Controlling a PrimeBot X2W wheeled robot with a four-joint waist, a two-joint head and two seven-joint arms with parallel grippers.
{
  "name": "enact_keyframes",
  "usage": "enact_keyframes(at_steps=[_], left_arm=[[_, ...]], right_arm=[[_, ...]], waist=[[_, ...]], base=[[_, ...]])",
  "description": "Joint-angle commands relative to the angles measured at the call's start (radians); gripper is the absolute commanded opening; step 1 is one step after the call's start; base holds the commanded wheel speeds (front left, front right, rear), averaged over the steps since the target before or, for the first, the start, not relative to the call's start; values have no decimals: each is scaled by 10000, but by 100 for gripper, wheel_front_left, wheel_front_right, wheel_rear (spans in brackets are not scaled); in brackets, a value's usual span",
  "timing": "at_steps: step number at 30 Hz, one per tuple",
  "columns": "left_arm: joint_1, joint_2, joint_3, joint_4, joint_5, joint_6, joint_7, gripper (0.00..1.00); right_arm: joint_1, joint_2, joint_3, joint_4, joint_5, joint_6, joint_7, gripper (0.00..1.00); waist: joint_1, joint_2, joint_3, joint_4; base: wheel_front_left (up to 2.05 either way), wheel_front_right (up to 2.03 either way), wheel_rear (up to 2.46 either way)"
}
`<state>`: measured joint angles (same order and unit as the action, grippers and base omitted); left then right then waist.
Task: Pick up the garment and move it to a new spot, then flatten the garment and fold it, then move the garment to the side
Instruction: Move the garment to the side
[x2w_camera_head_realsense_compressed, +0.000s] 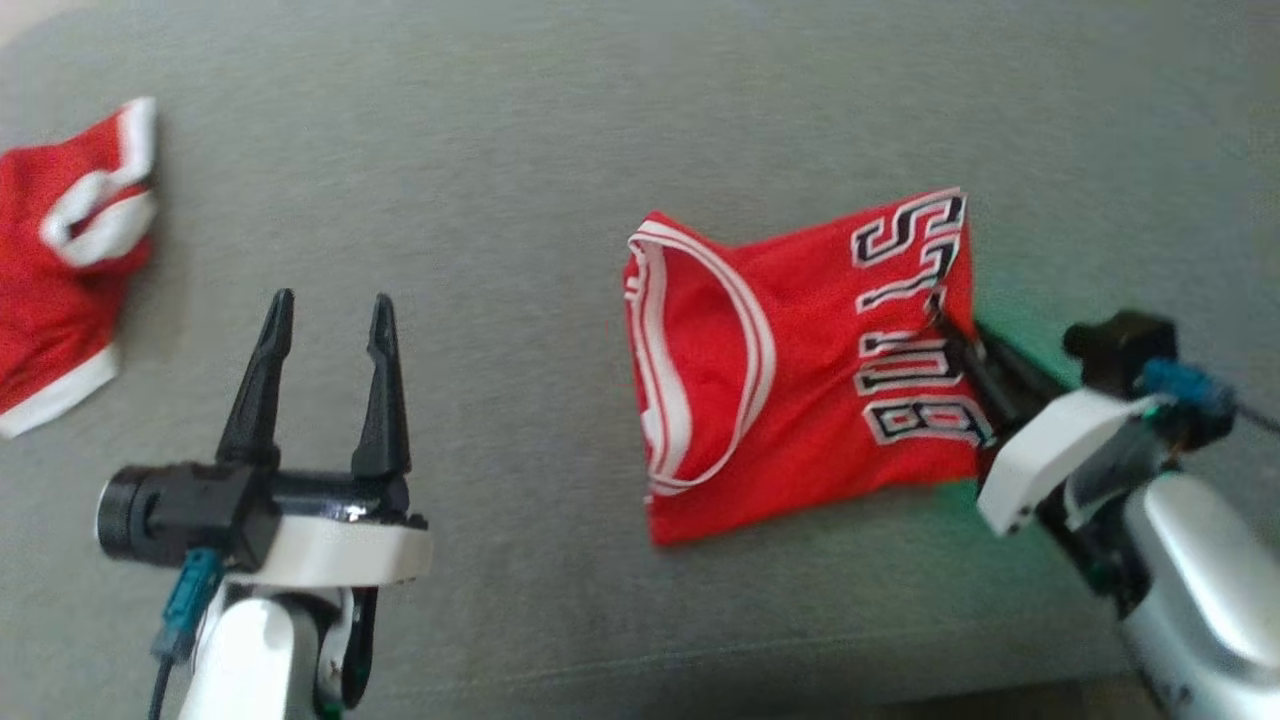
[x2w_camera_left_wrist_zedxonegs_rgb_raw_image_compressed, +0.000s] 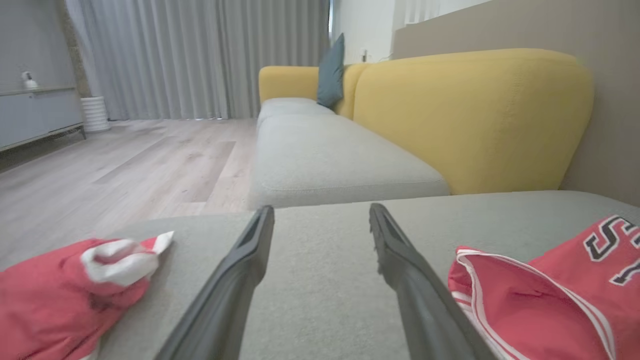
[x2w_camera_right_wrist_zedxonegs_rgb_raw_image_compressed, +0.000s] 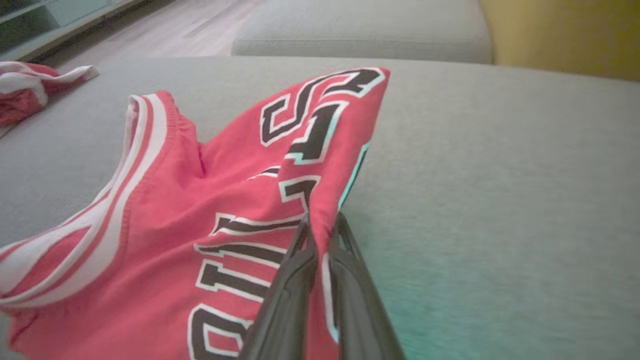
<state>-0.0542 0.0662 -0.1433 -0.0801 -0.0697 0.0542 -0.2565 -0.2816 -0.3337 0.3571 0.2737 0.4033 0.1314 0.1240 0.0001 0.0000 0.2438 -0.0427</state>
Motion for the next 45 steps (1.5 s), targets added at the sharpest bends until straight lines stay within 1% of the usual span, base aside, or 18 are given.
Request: enact_keyframes(at_steps=[1,5,11,17,18,23,29,33,38,43,45], left_arm=[[-581,79,331,-411,154,-75,-53,100],[-877,134,194,-440,300,-220,-53,100],[-1514,250,-181,-436,558,-512,-53,100],[-2201,419,-475,-469,811,-701,-53,100],[-2443,490,-552,-487,889,-760,-53,100],[-2965,697,-744,-469,1125,-888,-50,100],[-3397,878,-921,-471,1306,-994,12,100],[-3561,888,-1027,-423,1313,-1043,34,100],[-3843,847,-1233,-336,1328,-1098,29,100],[-4023,908,-1310,-325,1318,-1131,41,100],[-4059,989,-1280,-328,1314,-1135,66,100]], right_arm=[[-453,-348,34,-369,37,-7,51,0],[-1107,-745,-27,-261,65,-7,33,0],[-1997,-1119,-393,255,242,-7,-309,0],[-2831,-1450,-910,764,282,-7,-841,0],[-3069,-1576,-1182,947,285,-7,-988,0],[-3498,-2006,-1873,1140,303,-7,-1289,0],[-3884,-2315,-2619,1177,280,-7,-1425,0],[-3955,-2345,-3002,1192,242,-7,-1399,0],[-4108,-2301,-3521,1653,57,-7,-1358,0],[-4424,-2061,-3952,2318,-180,-7,-1539,0],[-4615,-1978,-4038,2585,-462,-7,-1694,0]], waist=[[-1,0,205,-877],[-1,0,471,-1639],[-1,0,1158,-2458],[-1,0,2061,-3117],[-1,0,2316,-3271],[-1,0,2924,-3587],[-1,0,3444,-3766],[-1,0,3653,-3732],[-1,0,3953,-3562],[-1,0,4318,-3417],[-1,0,4477,-3391]], base=[[0,0,0],[0,0,0],[0,0,0],[0,0,0],[0,0,0],[0,0,0],[0,0,0],[0,0,0],[0,0,0],[0,0,0],[0,0,0]])
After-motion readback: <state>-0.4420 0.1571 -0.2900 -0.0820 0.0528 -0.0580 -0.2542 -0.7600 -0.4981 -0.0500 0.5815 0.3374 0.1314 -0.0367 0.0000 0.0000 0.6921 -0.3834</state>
